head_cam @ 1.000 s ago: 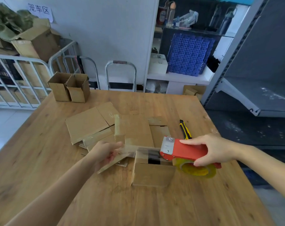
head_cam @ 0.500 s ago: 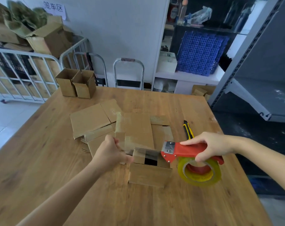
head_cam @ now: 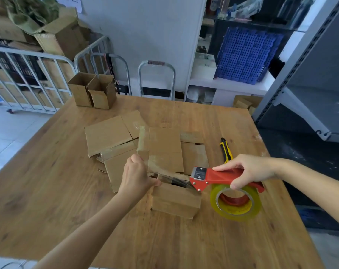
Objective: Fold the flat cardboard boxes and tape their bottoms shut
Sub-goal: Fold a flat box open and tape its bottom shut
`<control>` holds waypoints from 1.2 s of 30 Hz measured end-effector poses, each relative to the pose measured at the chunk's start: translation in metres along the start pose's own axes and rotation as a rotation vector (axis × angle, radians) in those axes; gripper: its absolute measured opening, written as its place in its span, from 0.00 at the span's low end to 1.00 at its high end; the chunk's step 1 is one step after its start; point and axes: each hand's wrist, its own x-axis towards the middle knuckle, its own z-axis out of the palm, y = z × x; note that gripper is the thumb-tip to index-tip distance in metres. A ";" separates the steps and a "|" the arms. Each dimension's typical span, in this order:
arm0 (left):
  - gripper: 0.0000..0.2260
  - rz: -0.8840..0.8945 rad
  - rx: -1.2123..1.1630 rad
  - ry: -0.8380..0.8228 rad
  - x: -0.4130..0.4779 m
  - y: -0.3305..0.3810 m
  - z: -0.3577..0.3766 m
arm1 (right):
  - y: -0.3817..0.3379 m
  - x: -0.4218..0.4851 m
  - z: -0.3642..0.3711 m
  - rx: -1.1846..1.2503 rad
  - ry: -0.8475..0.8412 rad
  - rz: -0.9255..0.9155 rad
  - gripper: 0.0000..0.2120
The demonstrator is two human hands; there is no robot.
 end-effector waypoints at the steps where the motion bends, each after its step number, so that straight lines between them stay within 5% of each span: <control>1: 0.33 0.004 0.007 0.004 0.000 -0.001 0.001 | 0.000 -0.001 0.001 -0.019 0.006 0.002 0.30; 10: 0.32 0.063 0.057 0.091 -0.020 0.000 -0.002 | 0.005 -0.010 0.032 -0.188 0.117 -0.019 0.38; 13: 0.31 -0.032 -0.111 0.025 -0.033 -0.005 -0.012 | 0.013 -0.010 0.041 -0.140 0.152 -0.037 0.39; 16: 0.23 -0.171 -0.300 -0.042 -0.032 -0.005 -0.025 | 0.010 -0.009 0.042 -0.207 0.154 -0.031 0.39; 20: 0.07 -0.147 -0.308 0.019 -0.016 0.003 -0.030 | 0.008 -0.009 0.042 -0.255 0.161 -0.027 0.39; 36: 0.07 -0.294 -0.340 -0.027 0.015 -0.020 0.003 | 0.014 -0.008 0.052 -0.188 0.208 0.012 0.39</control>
